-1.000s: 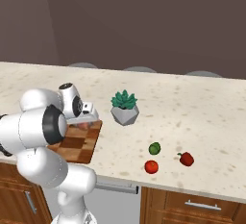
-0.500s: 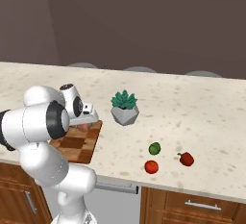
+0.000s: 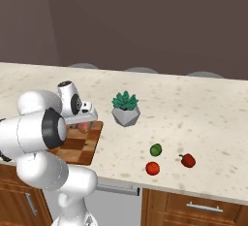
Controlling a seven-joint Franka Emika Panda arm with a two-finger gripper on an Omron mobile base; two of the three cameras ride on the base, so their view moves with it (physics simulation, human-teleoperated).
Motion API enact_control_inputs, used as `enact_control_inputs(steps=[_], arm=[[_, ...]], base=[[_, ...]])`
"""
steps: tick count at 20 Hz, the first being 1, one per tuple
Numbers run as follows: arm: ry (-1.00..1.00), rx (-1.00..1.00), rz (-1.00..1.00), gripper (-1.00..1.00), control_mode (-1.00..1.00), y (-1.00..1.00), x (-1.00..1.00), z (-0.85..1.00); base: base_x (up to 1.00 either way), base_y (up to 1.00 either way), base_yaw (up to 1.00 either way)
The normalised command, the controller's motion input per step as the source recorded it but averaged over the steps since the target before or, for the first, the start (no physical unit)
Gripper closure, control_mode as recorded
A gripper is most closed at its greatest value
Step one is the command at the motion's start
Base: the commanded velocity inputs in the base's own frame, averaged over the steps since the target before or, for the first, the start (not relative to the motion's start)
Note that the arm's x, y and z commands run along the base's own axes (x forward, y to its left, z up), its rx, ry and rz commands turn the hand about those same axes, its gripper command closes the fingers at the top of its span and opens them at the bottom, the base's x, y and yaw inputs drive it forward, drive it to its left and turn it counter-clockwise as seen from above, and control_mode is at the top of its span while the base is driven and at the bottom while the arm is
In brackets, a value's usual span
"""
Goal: Place the avocado, onion, tomato, and bell pepper on the cutting board.
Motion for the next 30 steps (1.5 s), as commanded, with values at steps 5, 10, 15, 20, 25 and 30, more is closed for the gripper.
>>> enact_control_inputs(steps=[5, 10, 15, 20, 25, 30], arm=[[0.03, 0.00, 0.00, -1.00, -1.00, -0.01, -0.12, 0.40], [0.06, 0.00, 0.00, -1.00, -1.00, -0.31, -0.01, 0.41], [0.07, 0.00, 0.00, -1.00, -1.00, -0.57, 0.00, 0.22], [0.08, 0.00, -0.02, -1.00, -1.00, -0.64, -0.07, 0.08], [0.07, 0.00, -0.09, -1.00, -1.00, -0.68, -0.04, 0.00], [0.05, 0.00, -0.11, -1.00, -1.00, -0.77, -0.08, 0.00]], base=[[0.00, 0.00, 0.00], [0.00, 0.00, 0.00], [0.00, 0.00, 0.00], [0.00, 0.00, 0.00], [0.00, 0.00, 0.00], [0.00, 0.00, 0.00]])
